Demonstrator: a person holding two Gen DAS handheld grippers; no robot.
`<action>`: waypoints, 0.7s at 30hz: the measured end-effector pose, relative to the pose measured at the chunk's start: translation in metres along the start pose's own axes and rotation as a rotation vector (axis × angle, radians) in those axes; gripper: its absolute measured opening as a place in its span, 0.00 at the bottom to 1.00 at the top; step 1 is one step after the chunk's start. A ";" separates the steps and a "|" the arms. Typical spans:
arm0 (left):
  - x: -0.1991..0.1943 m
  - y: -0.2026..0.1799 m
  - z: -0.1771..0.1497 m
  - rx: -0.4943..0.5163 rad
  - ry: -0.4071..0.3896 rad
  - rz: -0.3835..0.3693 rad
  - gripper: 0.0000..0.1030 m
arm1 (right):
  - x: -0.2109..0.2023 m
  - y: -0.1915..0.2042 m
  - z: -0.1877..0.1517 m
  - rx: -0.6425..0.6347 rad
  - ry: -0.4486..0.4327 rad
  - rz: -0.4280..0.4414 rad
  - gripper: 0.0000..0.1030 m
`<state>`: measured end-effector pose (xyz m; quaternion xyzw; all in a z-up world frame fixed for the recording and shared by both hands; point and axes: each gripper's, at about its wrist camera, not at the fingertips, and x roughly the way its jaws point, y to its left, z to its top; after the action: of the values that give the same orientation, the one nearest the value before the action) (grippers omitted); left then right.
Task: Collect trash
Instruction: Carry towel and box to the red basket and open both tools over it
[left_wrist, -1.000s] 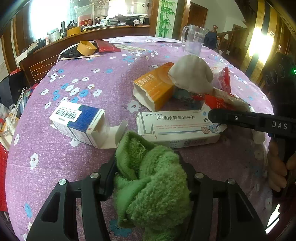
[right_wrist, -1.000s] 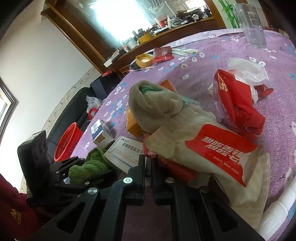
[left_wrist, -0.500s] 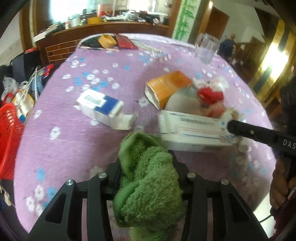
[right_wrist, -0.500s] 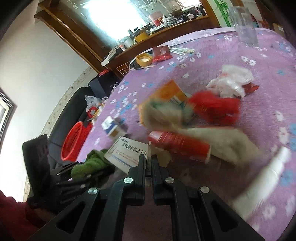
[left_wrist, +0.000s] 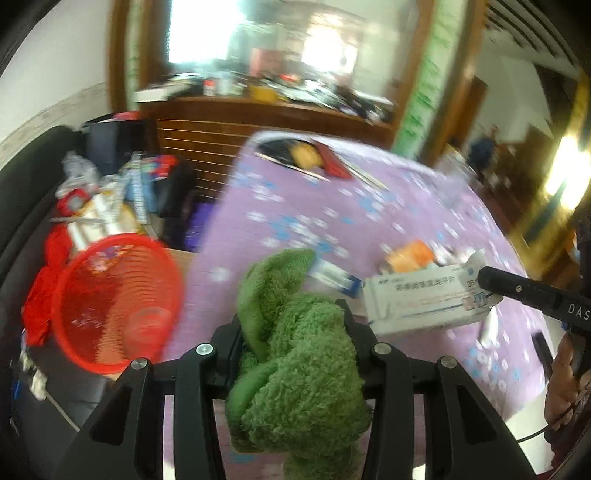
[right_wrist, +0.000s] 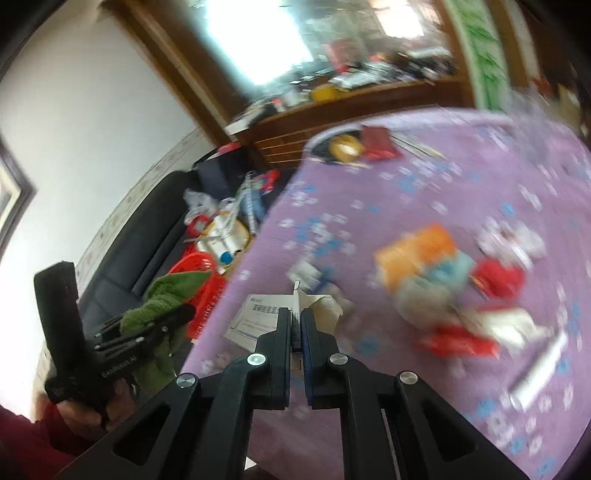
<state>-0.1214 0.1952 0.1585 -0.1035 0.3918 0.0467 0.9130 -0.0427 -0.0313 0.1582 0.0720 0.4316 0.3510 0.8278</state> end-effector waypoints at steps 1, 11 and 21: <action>-0.008 0.018 0.002 -0.026 -0.016 0.029 0.41 | 0.010 0.020 0.009 -0.047 -0.002 0.003 0.06; -0.019 0.156 0.011 -0.223 -0.040 0.133 0.41 | 0.117 0.159 0.051 -0.272 0.063 0.030 0.06; 0.031 0.217 0.020 -0.269 0.054 0.087 0.47 | 0.224 0.221 0.053 -0.348 0.168 -0.097 0.08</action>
<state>-0.1223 0.4109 0.1167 -0.2089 0.4107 0.1355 0.8771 -0.0315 0.2865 0.1352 -0.1226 0.4349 0.3850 0.8047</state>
